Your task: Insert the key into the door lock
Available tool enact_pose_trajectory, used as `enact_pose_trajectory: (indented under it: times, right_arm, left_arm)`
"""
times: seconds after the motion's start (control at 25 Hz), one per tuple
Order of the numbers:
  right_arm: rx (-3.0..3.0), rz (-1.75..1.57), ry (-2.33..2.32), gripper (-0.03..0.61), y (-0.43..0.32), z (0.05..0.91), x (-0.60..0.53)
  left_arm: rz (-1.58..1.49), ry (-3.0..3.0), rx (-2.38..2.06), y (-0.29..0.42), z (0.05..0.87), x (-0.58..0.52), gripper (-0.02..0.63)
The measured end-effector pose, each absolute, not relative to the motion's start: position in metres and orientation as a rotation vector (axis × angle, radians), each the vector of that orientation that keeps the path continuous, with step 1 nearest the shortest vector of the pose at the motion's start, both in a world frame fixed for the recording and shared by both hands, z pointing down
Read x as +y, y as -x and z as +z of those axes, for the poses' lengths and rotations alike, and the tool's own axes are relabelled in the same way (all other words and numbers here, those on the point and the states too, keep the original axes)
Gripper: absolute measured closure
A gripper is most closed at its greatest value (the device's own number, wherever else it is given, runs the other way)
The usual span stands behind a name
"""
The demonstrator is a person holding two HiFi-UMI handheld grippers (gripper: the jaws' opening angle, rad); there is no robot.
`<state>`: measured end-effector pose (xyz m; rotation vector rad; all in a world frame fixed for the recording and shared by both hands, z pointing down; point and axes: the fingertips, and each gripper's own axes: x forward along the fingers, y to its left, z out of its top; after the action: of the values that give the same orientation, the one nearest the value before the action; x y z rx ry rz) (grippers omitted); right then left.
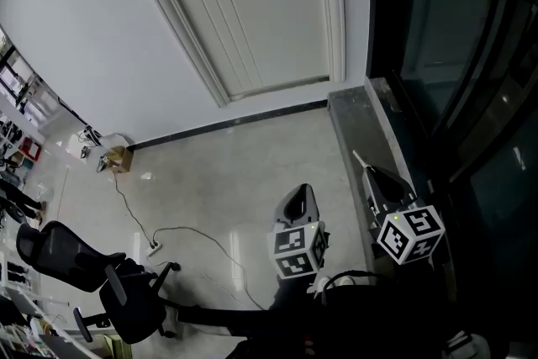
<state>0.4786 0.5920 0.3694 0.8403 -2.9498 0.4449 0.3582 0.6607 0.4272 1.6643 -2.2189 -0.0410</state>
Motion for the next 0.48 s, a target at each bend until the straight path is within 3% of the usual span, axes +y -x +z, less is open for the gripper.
enact_pose_trajectory:
  times: [0.48]
  right_arm:
    - [-2.941, 0.445, -0.887, 0.566, -0.449, 0.38, 0.593]
  left_arm:
    - [-0.041, -1.615, -2.187, -0.317, 0.457, 0.671, 0.612]
